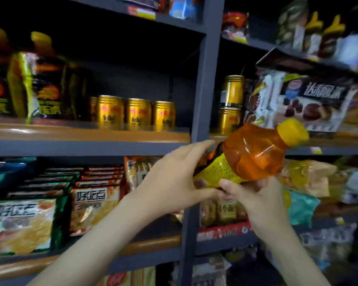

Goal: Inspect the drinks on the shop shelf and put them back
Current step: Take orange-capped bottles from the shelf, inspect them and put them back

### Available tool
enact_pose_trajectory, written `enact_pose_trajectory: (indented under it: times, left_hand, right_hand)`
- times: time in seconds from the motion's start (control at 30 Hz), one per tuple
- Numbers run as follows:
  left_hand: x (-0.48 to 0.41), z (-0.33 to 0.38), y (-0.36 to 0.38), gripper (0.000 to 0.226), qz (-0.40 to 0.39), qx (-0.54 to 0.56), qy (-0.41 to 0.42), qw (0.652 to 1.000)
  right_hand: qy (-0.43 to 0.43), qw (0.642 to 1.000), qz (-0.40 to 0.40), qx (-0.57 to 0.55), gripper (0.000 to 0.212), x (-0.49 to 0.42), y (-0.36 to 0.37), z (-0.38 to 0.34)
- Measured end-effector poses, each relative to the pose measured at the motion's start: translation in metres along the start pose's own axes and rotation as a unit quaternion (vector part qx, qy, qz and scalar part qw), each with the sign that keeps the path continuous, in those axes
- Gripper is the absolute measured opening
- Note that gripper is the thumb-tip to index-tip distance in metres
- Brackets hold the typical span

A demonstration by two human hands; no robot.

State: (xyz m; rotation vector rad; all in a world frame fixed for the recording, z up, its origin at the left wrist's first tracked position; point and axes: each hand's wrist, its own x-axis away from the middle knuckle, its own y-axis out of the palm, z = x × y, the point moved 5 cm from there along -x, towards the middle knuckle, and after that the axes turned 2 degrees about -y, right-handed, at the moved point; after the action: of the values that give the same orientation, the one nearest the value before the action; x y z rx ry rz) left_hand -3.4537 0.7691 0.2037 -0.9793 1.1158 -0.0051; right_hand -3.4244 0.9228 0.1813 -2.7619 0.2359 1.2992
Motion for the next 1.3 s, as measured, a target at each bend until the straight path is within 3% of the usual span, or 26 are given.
enact_pose_trajectory:
  times: [0.1, 0.23, 0.4, 0.67, 0.87, 1.03, 1.17, 1.3]
  left_hand:
    - [-0.024, -0.01, 0.002, 0.073, 0.121, -0.044, 0.021, 0.992]
    - [-0.056, -0.025, 0.019, 0.059, 0.232, -0.186, 0.022, 0.954]
    - [-0.092, -0.03, 0.037, 0.061, 0.233, -0.306, 0.021, 0.923]
    - [-0.099, -0.03, 0.04, 0.053, 0.263, -0.326, 0.033, 0.907]
    - [-0.097, -0.031, 0.051, 0.041, 0.251, -0.367, 0.041, 0.895]
    - [-0.097, -0.022, 0.048, 0.039, 0.275, -0.408, 0.075, 0.868]
    - [-0.092, -0.028, 0.042, 0.04, 0.272, -0.349, 0.044, 0.896]
    - [-0.07, -0.038, 0.017, 0.039, 0.292, -0.286, 0.0, 0.913]
  right_hand:
    - [-0.059, 0.995, 0.073, 0.026, 0.017, -0.028, -0.027, -0.01]
    - [-0.103, 0.979, 0.174, -0.009, 0.026, -0.076, -0.049, -0.007]
    - [-0.111, 0.985, 0.131, -0.004, 0.034, -0.133, -0.042, 0.015]
    - [-0.066, 0.988, 0.055, 0.128, 0.033, -0.176, -0.018, 0.042]
    - [-0.068, 0.969, 0.04, 0.236, 0.085, -0.184, -0.001, 0.043]
    - [-0.088, 0.934, -0.004, 0.347, 0.088, -0.18, 0.013, 0.05]
    - [-0.11, 0.908, 0.015, 0.405, 0.09, -0.165, 0.013, 0.047]
    - [-0.184, 0.887, 0.115, 0.407, 0.08, -0.134, 0.021, 0.026]
